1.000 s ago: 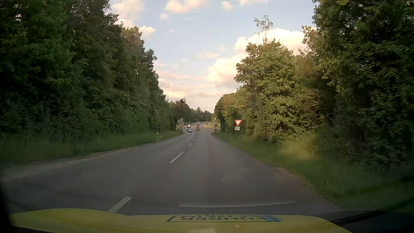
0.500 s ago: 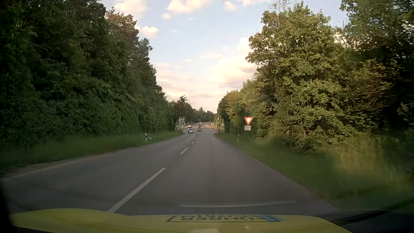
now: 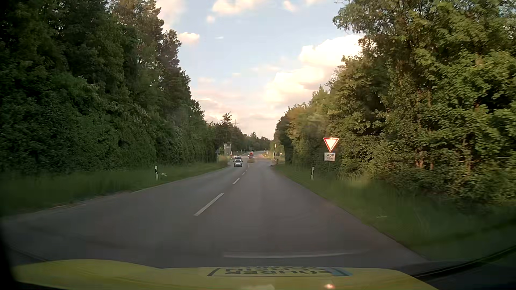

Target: Follow the waypoints while adhering to traffic rules and regulations

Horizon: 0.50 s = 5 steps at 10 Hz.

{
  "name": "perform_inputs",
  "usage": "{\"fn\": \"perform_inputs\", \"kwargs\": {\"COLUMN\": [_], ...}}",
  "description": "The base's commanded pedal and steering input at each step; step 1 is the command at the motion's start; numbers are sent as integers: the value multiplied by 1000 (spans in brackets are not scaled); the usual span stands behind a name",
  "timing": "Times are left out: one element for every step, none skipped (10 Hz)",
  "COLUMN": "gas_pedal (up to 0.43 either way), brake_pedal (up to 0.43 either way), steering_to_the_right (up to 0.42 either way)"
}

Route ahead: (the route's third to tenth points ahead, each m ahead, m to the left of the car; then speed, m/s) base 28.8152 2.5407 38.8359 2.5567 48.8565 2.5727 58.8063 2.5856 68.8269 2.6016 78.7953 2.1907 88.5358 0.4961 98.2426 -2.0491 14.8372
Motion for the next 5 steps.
{"fn": "perform_inputs", "kwargs": {"gas_pedal": [8,8,8,8,8], "brake_pedal": [0,0,0,0,0], "steering_to_the_right": [-3,-3,-3,-3,-3]}}
